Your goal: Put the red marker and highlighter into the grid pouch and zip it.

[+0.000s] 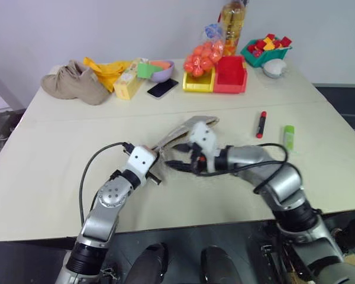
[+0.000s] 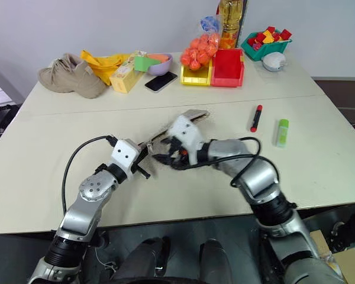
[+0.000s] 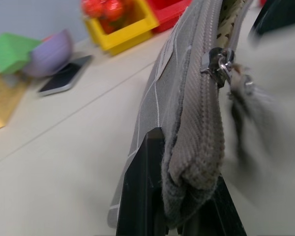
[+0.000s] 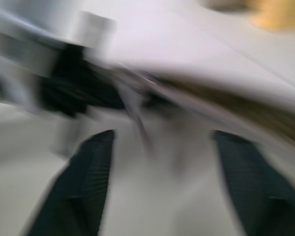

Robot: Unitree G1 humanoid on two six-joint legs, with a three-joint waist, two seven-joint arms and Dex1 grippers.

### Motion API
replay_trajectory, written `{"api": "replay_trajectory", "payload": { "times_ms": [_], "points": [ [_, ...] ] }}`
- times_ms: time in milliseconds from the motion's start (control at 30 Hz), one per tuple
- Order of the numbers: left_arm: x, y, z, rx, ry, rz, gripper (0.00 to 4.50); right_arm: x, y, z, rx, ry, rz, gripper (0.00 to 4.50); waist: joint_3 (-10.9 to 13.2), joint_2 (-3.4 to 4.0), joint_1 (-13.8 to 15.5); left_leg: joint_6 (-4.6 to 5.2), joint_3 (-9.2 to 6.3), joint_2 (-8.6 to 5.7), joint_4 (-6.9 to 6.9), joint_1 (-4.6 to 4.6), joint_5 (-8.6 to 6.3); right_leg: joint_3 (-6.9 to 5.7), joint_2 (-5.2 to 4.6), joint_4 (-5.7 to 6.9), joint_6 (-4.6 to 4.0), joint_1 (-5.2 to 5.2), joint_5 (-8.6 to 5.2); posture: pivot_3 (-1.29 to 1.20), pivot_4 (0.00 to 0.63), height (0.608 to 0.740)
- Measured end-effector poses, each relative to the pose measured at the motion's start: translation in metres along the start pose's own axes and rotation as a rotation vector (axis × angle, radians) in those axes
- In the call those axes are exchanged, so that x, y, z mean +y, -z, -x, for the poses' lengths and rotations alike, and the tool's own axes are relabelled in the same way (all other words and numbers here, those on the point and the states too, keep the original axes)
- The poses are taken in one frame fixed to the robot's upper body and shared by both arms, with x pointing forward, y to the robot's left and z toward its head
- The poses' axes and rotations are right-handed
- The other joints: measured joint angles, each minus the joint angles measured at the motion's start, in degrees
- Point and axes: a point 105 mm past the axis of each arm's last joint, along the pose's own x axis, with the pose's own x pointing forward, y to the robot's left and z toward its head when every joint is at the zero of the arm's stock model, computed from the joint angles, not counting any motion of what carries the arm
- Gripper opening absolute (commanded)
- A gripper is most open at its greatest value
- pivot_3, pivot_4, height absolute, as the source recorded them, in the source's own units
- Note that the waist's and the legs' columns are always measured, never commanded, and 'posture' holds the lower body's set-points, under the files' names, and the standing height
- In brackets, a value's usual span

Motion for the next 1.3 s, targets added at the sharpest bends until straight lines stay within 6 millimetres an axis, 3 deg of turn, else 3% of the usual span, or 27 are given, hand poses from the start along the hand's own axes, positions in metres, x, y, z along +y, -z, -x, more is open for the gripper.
{"api": "replay_trajectory", "payload": {
  "times_ms": [167,233,300,467,633,767,867,933,1033,1167,1300],
  "points": [
    [0.018,0.01,0.0,0.044,-0.083,-0.042,0.0,-0.085,0.039,0.035,0.056,0.395,-0.171,3.37,0.0,0.0,-0.4,0.0,0.04,0.01,-0.06,0.0,0.01,0.03,0.01,0.0,0.0,-0.04,0.0,0.0,0.15,0.74],
    [0.017,0.012,-0.002,0.049,-0.077,-0.047,0.0,-0.111,0.055,0.045,0.08,0.533,-0.248,3.93,0.0,0.0,-0.4,-0.01,0.06,0.01,-0.05,0.0,0.01,0.04,0.0,0.0,0.0,-0.04,0.0,0.0,0.15,0.74],
    [0.016,0.013,-0.003,0.049,-0.074,-0.048,0.0,-0.131,0.065,0.055,0.097,0.636,-0.308,4.38,0.0,0.01,-0.3,-0.01,0.06,0.0,-0.05,0.0,0.02,0.04,0.0,0.01,0.0,-0.03,0.0,0.0,0.15,0.74],
    [0.012,0.013,-0.006,0.045,-0.063,-0.047,0.0,-0.165,0.077,0.069,0.127,0.843,-0.319,4.38,0.0,0.01,-0.4,-0.02,0.07,0.0,-0.05,0.0,0.02,0.05,0.0,0.0,0.0,-0.04,0.0,0.0,0.15,0.74],
    [0.005,0.012,-0.008,0.039,-0.047,-0.041,0.0,-0.169,0.099,0.061,0.156,0.891,-0.422,4.38,0.0,0.01,-0.5,-0.02,0.08,0.01,-0.04,0.0,0.03,0.06,0.0,0.01,0.0,-0.02,0.01,0.0,0.15,0.74],
    [0.003,0.011,-0.009,0.036,-0.041,-0.036,0.0,-0.175,0.1,0.061,0.141,0.921,-0.454,2.68,0.0,0.01,-0.4,-0.01,0.07,0.0,-0.02,0.01,0.03,0.06,0.01,0.01,0.0,0.01,0.01,0.0,0.15,0.74],
    [0.003,0.012,-0.008,0.037,-0.041,-0.036,0.0,-0.176,0.101,0.061,0.134,0.932,-0.449,1.02,0.0,0.02,-0.5,-0.01,0.08,0.0,-0.02,0.01,0.02,0.06,0.0,0.01,0.0,0.01,0.01,0.0,0.15,0.74],
    [0.002,0.012,-0.008,0.039,-0.041,-0.034,0.0,-0.176,0.101,0.061,0.133,0.93,-0.442,0.41,0.0,0.02,-0.5,-0.01,0.07,0.01,-0.02,0.01,0.02,0.06,0.01,0.01,0.0,0.0,0.01,0.0,0.15,0.74],
    [0.002,0.013,-0.007,0.042,-0.041,-0.031,0.0,-0.172,0.095,0.059,0.138,0.89,-0.371,0.41,0.0,0.02,-0.5,-0.01,0.08,0.01,-0.03,0.0,0.02,0.06,0.01,0.01,0.0,-0.02,0.01,0.0,0.15,0.74],
    [0.001,0.012,-0.007,0.033,-0.04,-0.015,0.0,-0.148,0.057,0.056,0.106,0.671,0.001,0.41,0.0,0.1,-0.4,0.0,0.09,-0.01,-0.03,-0.03,0.01,0.06,0.0,0.0,0.01,-0.05,0.0,0.0,0.15,0.74],
    [0.002,0.011,-0.007,0.027,-0.034,-0.004,0.0,-0.099,0.032,0.058,0.07,0.364,0.302,0.41,0.0,0.09,-0.3,0.02,0.06,0.0,0.02,-0.02,-0.01,0.01,0.0,-0.03,0.05,0.05,-0.02,0.0,0.15,0.74]
  ]
}}
